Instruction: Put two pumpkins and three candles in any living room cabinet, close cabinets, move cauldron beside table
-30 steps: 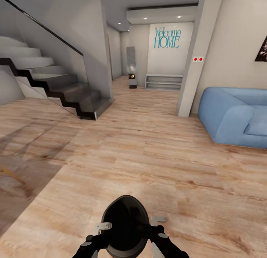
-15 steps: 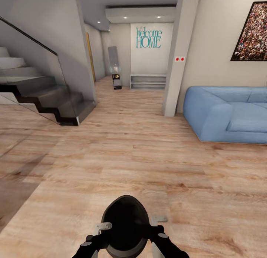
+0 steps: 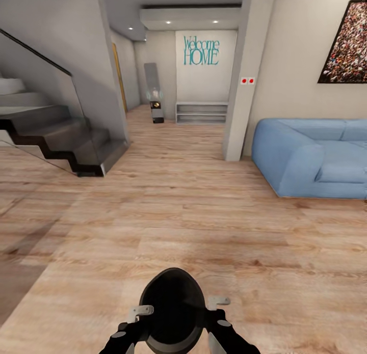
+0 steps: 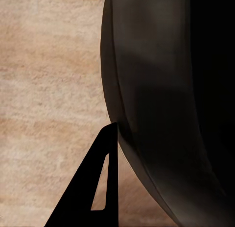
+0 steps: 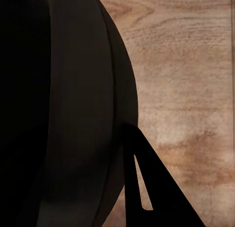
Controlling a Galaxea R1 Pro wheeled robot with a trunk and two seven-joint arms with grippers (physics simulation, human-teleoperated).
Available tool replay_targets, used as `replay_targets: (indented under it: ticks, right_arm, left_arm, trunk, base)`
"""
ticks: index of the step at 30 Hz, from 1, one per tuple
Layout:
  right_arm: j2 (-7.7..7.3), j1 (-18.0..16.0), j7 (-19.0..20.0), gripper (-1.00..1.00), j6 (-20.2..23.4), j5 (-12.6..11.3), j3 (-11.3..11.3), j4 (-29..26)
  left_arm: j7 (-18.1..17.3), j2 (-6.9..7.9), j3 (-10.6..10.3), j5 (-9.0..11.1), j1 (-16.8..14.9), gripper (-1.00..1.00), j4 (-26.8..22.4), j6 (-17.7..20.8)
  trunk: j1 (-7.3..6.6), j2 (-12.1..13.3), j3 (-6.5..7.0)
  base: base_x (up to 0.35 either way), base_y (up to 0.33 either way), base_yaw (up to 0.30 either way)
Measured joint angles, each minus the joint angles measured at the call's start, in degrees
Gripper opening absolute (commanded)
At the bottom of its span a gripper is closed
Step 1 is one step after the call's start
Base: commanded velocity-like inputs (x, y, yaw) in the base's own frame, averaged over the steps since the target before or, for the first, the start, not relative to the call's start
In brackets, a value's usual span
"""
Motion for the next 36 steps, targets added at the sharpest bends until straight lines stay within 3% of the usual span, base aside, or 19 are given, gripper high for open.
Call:
replay_targets:
  ticks: [36]
  right_arm:
    - [0.00,0.00,-0.33,-1.00,-0.09,-0.82,0.46,0.12]
  left_arm:
    - [0.20,0.02,-0.26,0.28,-0.01,-1.00,0.13,0.00]
  trunk:
    - [0.00,0.00,-1.31]
  base:
    - [0.041,0.001,-0.253]
